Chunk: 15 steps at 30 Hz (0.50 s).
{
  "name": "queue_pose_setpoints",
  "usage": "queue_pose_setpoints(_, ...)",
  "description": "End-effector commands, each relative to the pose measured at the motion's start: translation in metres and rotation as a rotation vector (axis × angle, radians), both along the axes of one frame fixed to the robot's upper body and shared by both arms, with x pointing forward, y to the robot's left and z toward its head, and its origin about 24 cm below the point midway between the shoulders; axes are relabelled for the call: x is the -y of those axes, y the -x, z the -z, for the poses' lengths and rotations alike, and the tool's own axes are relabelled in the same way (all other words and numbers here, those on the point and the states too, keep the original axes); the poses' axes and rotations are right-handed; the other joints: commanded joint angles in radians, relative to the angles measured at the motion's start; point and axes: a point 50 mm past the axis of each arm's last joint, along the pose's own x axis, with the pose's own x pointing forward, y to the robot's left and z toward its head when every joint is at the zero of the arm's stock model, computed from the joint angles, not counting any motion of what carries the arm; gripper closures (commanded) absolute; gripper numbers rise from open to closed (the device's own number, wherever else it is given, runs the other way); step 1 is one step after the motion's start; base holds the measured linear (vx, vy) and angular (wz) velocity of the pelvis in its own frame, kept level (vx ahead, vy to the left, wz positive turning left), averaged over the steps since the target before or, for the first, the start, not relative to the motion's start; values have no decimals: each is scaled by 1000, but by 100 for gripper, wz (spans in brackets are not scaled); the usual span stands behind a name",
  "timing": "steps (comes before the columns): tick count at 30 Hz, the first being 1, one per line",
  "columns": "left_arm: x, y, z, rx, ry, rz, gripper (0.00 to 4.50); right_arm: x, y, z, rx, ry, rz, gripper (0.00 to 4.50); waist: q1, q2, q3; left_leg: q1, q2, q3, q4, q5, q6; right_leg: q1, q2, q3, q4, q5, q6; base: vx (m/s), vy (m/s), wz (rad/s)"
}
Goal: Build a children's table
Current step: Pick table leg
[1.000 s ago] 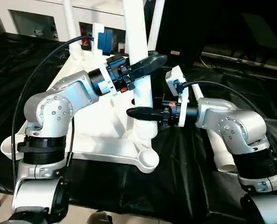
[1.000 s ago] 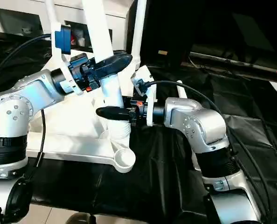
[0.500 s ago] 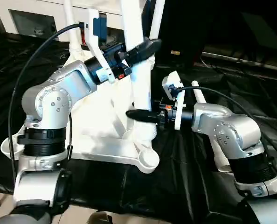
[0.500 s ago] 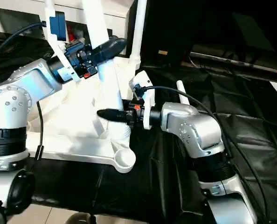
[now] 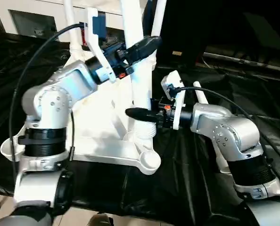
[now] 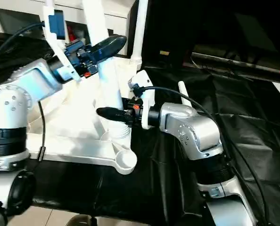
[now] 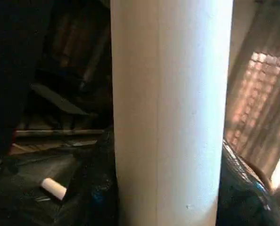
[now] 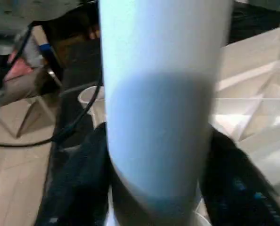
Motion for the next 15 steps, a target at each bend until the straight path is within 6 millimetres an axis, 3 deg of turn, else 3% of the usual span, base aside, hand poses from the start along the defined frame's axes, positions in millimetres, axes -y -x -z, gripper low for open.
queue_pose_setpoints(1,10,8,-5,35,-37,100,272,7,-2,-11,29,14,-16,178,-2,11,-74,47,60,-22,-77,-181,-92,20,-91,43,-73,-75,-152,0,0,0)
queue_pose_setpoints(3,12,9,-6,43,-47,128,272,11,-5,-12,25,28,-20,151,-2,10,-73,46,59,-21,-77,-183,-94,21,-92,44,-74,-84,-153,0,0,0)
queue_pose_setpoints(6,14,8,-9,43,-49,148,273,17,-3,-13,17,41,-81,151,-1,10,-74,45,61,-22,-76,-185,-97,23,-94,45,-73,-81,-155,0,0,0)
queue_pose_setpoints(11,23,13,-15,101,-76,262,273,22,2,-15,-67,-9,-200,151,0,8,-77,43,58,-20,-70,-148,-64,27,-92,43,-70,-29,-182,0,0,0)
queue_pose_setpoints(15,26,15,-16,110,-89,279,273,22,1,-11,-80,7,-198,151,0,6,-77,42,59,-20,-68,-136,-60,27,-93,41,-67,-17,-201,0,0,0)
